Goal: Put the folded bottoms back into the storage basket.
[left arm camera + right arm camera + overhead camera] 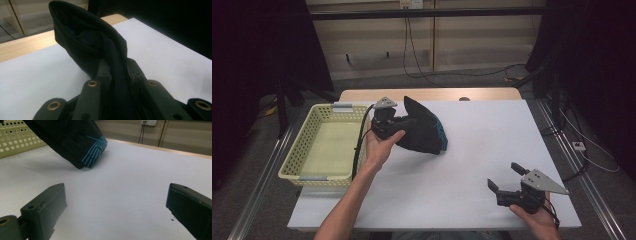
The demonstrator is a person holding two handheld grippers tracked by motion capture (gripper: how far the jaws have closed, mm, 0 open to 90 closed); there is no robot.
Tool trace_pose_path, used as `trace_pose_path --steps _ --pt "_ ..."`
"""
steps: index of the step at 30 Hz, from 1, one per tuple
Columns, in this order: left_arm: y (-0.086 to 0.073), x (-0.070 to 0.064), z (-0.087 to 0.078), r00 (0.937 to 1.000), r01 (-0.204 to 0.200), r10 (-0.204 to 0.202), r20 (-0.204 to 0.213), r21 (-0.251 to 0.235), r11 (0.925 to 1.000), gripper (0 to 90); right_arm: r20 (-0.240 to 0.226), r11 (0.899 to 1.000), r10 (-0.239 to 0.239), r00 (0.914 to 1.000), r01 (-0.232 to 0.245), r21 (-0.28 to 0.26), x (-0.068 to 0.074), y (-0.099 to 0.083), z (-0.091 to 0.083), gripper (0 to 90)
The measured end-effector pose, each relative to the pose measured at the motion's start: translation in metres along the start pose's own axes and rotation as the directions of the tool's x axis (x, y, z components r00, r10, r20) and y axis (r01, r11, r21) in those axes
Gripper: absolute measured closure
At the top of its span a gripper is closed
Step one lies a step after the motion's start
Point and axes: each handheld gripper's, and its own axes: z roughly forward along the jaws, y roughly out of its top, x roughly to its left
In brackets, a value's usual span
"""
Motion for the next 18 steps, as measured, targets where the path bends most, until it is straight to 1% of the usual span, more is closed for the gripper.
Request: trace_pose_path --steps 3,5,8,11,16,18 --pt "0.003 -0.001 -0.004 0.9998 -0.018 0.018 0.0 0.005 0.9998 76.7 0.0 1.0 0.0 1.0 0.0 -0.001 0.0 0.0 0.0 2.7" --pt "0.005 -0.002 -0.007 0.9997 -0.022 0.022 -0.006 0.002 0.9997 76.7 -0.001 1.0 0.0 1.0 0.0 -0.001 0.0 0.0 0.0 2.7" --pt "0.007 -0.002 -0.012 0.9994 -0.026 0.025 -0.025 -0.009 0.9996 76.7 -0.002 1.0 0.0 1.0 0.0 0.001 0.0 0.0 0.0 2.7" --pt "0.008 -0.001 -0.015 0.9991 -0.028 0.028 -0.032 -0.013 0.9995 76.8 -0.003 1.0 0.0 1.0 0.0 0.001 0.0 0.0 0.0 2.7" --pt "0.01 0.0 -0.021 0.9977 -0.043 0.042 -0.052 -0.014 0.999 76.7 -0.001 1.0 0.002 1.0 -0.002 0.0 0.0 0.0 0.0 2.7" --pt "0.012 -0.001 -0.025 0.9961 -0.058 0.057 -0.067 -0.015 0.9982 76.7 -0.003 1.0 0.0 1.0 0.0 0.001 0.0 0.0 0.0 2.7"
